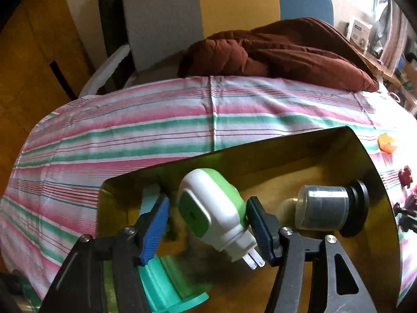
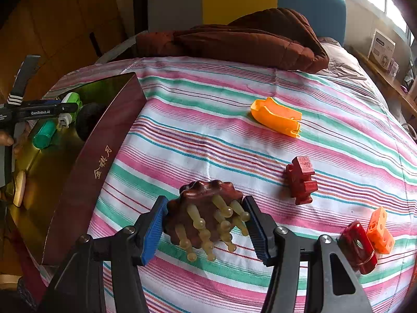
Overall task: Organize rigid objects
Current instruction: 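Lower the bottle upright into the tray and open the left gripper, then carry the brown spiky toy with the right gripper toward the tray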
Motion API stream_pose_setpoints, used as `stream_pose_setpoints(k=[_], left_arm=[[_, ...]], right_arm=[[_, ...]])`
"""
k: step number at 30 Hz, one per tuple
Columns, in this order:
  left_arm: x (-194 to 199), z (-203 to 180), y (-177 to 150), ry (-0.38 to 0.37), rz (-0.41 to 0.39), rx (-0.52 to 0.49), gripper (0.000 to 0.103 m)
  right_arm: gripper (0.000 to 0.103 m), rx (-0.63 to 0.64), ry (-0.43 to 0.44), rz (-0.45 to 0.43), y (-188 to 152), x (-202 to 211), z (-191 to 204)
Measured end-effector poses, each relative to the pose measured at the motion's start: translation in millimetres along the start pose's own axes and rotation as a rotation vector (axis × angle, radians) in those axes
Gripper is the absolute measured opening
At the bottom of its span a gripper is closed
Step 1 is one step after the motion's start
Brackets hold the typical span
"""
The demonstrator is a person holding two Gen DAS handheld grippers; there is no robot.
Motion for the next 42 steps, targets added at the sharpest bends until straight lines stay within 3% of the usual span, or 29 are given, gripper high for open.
stream_pose_setpoints(k=[7, 18, 23, 42], left_arm=[[36, 7, -16, -0.004, -0.048, 0.062, 0.064], [120, -10, -70, -0.006, -0.182, 0.113, 0.066], [144, -23, -95, 0.036, -0.218, 0.088, 0.082], [157, -30, -129, 0.058, -0.196, 0.101, 0.087]], right_arm=[[0.059, 0.008, -0.012, -0.002, 0, -1, 1], [0.059, 0.012, -0.019, -0.001, 0, -1, 2], [0.059, -0.018, -0.005, 0.005, 1, -1, -2], [0.059, -0.008, -0.046, -0.006, 0, 1, 1]])
Point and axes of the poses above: each gripper's, at about its wrist camera, not at the fingertips, and x roughly against the way its jaws point, z to its left, y to its top, the point moved 5 cm from there along -x, roughly the way its jaws point, and after that the axes turned 7 degrees about x, right-handed, at the moved point
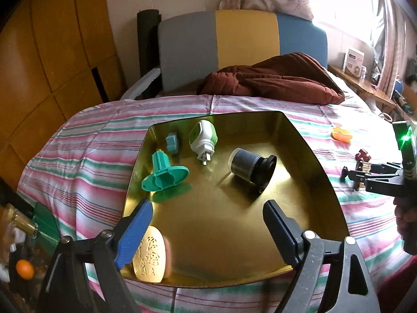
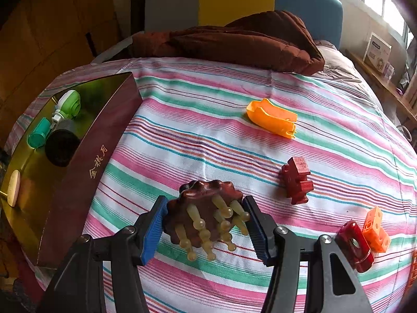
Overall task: Organize rigid objects
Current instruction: 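Carry the brown spiky toy with the right gripper toward the tray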
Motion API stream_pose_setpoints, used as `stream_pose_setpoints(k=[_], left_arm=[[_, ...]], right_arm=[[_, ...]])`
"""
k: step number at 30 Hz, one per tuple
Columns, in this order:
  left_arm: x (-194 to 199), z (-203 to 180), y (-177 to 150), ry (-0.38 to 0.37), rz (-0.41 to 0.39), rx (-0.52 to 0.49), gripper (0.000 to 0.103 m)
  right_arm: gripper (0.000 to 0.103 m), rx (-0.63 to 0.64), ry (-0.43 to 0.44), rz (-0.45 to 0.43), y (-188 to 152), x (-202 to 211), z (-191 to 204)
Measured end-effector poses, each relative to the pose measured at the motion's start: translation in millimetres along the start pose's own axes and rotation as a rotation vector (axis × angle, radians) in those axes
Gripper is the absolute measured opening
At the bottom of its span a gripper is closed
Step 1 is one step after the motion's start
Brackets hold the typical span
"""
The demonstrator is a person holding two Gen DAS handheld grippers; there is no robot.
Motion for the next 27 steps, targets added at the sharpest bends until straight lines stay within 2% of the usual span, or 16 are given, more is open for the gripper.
stream_pose_setpoints(k=[14, 19, 27], left_arm=[[-2, 3, -13, 0.024, 0.035, 0.001, 0.087], [-2, 5, -15, 0.010, 0.045, 0.010, 0.087], [0, 12, -18, 0.030, 0.035, 0.005, 0.087]], right_arm=[[0.059, -0.021, 0.005, 0.015, 0, -1, -2], [0.059, -0.002, -0.013, 0.004, 0, 0, 1], [0.059, 0.023, -0.037, -0.009, -1, 1, 5]])
Point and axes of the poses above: each gripper's, at about its wrist camera, not at the fingertips, and x roughly against the way its jaws point, z to its left, y to its top, the point moved 5 cm from there along -x, roughly the way its jaws point, and after that the axes turned 7 degrees about x, right-handed, at the moved point
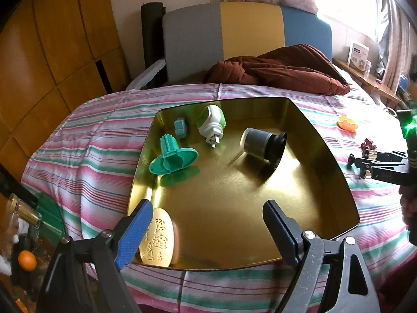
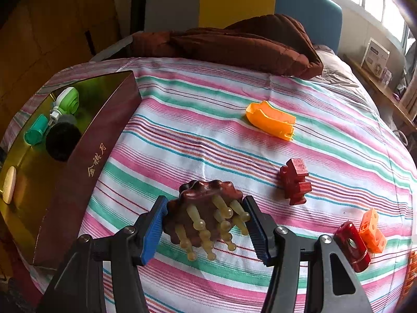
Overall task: Organize rigid objects
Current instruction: 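Carry the brown spiky toy with the right gripper toward the tray, then lower the spiky toy into the tray and open the right gripper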
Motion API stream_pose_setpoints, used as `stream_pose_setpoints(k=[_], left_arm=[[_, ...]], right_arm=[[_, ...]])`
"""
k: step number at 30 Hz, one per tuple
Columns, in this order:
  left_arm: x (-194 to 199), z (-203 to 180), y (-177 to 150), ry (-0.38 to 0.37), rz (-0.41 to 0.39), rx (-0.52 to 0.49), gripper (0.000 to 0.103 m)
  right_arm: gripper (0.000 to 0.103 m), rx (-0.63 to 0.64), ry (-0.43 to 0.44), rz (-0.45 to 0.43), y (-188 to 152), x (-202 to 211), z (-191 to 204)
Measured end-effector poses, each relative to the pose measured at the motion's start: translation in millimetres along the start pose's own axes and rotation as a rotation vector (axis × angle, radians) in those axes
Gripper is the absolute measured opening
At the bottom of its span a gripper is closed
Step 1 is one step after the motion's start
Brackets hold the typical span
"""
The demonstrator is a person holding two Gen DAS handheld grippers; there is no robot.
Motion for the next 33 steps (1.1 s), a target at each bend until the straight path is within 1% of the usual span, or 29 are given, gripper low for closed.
stream_pose_setpoints(k=[9, 14, 16, 18, 21, 23, 24, 25, 27, 28, 30, 33], left_arm=[[6, 15, -1, 0.013, -0.026, 0.008, 0.087], [9, 33, -2, 0.018, -0.035, 0.040, 0.087], [9, 41, -4, 0.019, -0.035, 0.051, 0.087], [10, 52, -6, 0.024, -0.037, 0.069, 0.086], [8, 70, -10, 0.029, -0.031, 0.109, 0.083], [7, 82, -12, 0.032, -0.029, 0.142, 0.081], [8, 89, -13, 0.030, -0.030, 0.164, 0.078], [8, 94, -14, 0.028, -0.033, 0.180, 0.075], [9, 104, -14, 0.031, -0.034, 0.207, 0.075], [9, 107, -15, 0.038, -0.036, 0.214, 0.075], [11, 116, -16, 0.047, -0.045, 0.230, 0.075], [12, 127, -19, 0.063, -0.048, 0.243, 0.075]], right_arm=[[0.059, 0.017, -0.023, -0.011, 0, 0, 3], [0.059, -0.025, -0.009, 0.000, 0, 1, -2], [0.059, -0.063, -0.006, 0.014, 1, 2, -6], [0.059, -0.103, -0.001, 0.011, 3, 9, -9], [0.059, -0.128, 0.022, -0.041, 13, 34, -2], [0.059, -0.121, 0.038, -0.081, 24, 52, 7], [0.059, -0.111, 0.061, -0.108, 33, 64, 16], [0.059, -0.100, 0.088, -0.124, 39, 72, 26], [0.059, -0.086, 0.153, -0.145, 50, 82, 45], [0.059, -0.068, 0.199, -0.153, 58, 86, 63], [0.059, -0.032, 0.241, -0.151, 66, 87, 89], [0.059, 0.031, 0.336, -0.119, 77, 76, 146]])
Point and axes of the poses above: each gripper's, at about its wrist camera, not at the fingertips, and x roughly against the way its jaws point, z to its left, y to its top, the point moved 5 cm from there along -x, roughly the way its jaws point, and after that the axes turned 7 degrees about x, right-handed, at the moved point
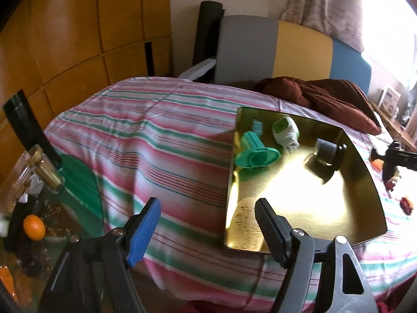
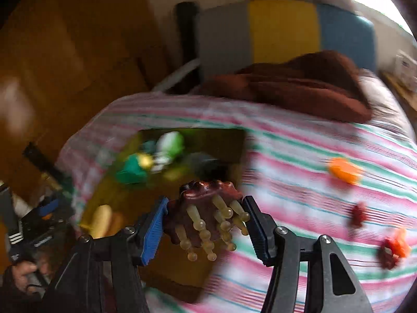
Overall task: Organize rigid objects
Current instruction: 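Lower the spiky toy into the tray and open the right gripper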
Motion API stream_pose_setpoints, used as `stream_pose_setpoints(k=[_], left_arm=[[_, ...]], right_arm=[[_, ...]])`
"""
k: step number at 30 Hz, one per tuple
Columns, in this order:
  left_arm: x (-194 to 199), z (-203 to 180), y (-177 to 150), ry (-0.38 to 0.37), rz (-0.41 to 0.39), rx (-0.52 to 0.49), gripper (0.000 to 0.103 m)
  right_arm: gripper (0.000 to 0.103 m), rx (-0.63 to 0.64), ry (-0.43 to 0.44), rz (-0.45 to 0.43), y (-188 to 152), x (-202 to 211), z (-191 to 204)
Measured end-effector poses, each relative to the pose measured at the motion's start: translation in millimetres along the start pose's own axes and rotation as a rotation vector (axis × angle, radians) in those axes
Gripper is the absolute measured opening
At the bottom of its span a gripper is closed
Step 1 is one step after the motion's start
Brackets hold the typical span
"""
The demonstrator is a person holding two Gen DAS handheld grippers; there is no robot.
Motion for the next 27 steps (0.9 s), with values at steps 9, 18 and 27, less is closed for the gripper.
stream_pose_setpoints(k=[9, 18, 27], left_arm=[[-7, 28, -5, 0.014, 0.027, 0.062, 0.075], [-16, 39, -12, 0.015, 0.049, 0.088, 0.075], [-18, 42, -15, 0.006, 0.060, 0.101, 0.075]], right_arm=[[0.059, 0.050, 0.080, 0.149, 5, -91, 84], [0.059, 0.110, 0.057, 0.206, 5, -144, 119], [0.061, 0.042, 0.102, 0.234, 13, -161, 122]])
Point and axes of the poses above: each gripper's, at about its wrist camera, not at the fingertips, and x roughly against the way its jaws point, z to its left, y to its top, the point moved 5 cm from there along -x, roughly the way its jaws point, and after that the axes turned 7 degrees about x, right-handed, at the moved point
